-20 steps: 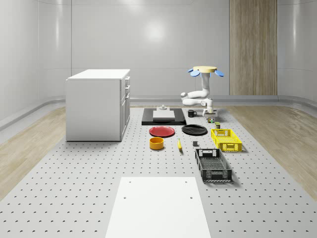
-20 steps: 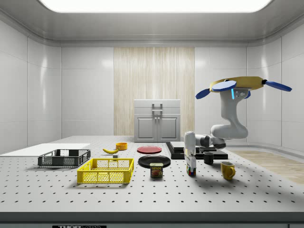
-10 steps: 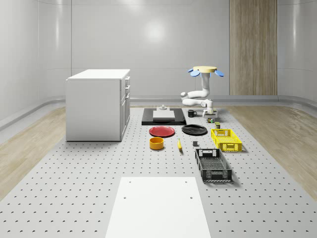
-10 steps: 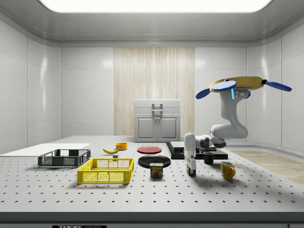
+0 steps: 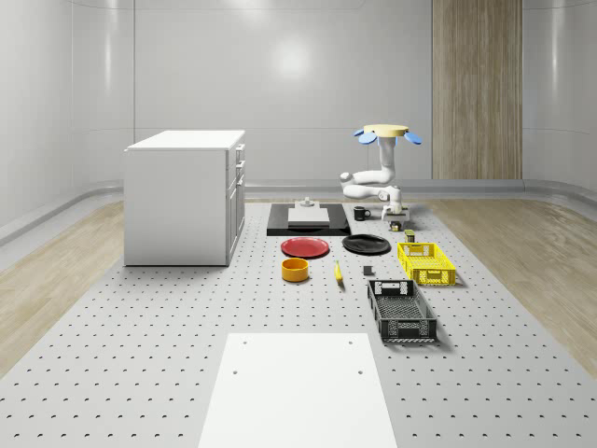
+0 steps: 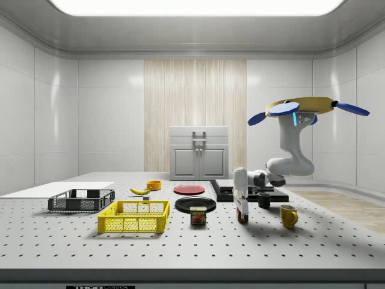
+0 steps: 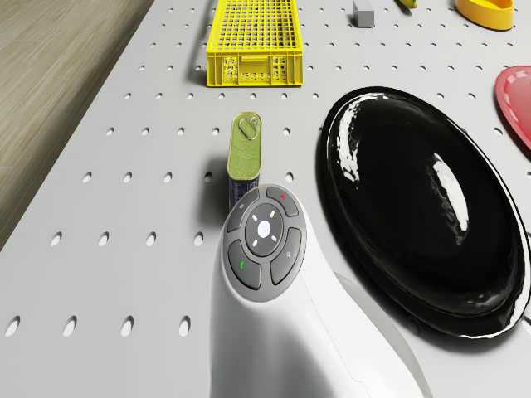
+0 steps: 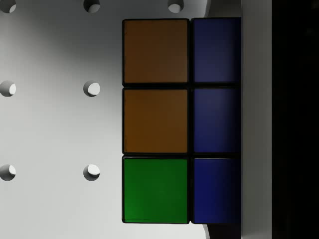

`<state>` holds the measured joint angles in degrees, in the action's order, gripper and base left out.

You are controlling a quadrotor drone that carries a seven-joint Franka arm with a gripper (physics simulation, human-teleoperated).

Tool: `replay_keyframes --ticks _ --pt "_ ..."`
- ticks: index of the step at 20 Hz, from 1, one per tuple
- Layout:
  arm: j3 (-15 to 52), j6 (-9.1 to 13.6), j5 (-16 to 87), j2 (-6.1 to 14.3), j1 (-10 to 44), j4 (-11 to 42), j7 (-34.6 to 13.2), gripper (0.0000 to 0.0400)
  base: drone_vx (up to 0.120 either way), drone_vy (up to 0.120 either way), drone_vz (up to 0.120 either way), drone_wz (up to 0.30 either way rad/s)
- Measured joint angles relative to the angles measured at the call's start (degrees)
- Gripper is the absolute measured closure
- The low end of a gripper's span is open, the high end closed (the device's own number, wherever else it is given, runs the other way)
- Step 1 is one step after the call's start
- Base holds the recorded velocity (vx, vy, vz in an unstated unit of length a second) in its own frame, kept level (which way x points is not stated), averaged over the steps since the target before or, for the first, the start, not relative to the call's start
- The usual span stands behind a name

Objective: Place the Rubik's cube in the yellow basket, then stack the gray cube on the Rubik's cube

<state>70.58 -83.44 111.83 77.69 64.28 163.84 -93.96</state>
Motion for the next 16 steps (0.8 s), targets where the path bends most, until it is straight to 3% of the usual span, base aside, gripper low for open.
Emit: replay_keyframes --ticks 3,13,16 --pt "2.16 0.61 -2.12 0.09 0.18 0.43 -0.38 0.0074 0.013 0.0 0.12 0.0" --pt "5.01 0.34 -5.17 1.24 0.77 0.78 -1.09 0.0075 0.12 0.0 0.12 0.0" --pt "5.26 -0.02 -5.53 1.67 0.9 0.78 -1.22 0.0075 0.12 0.013 0.013 0.0"
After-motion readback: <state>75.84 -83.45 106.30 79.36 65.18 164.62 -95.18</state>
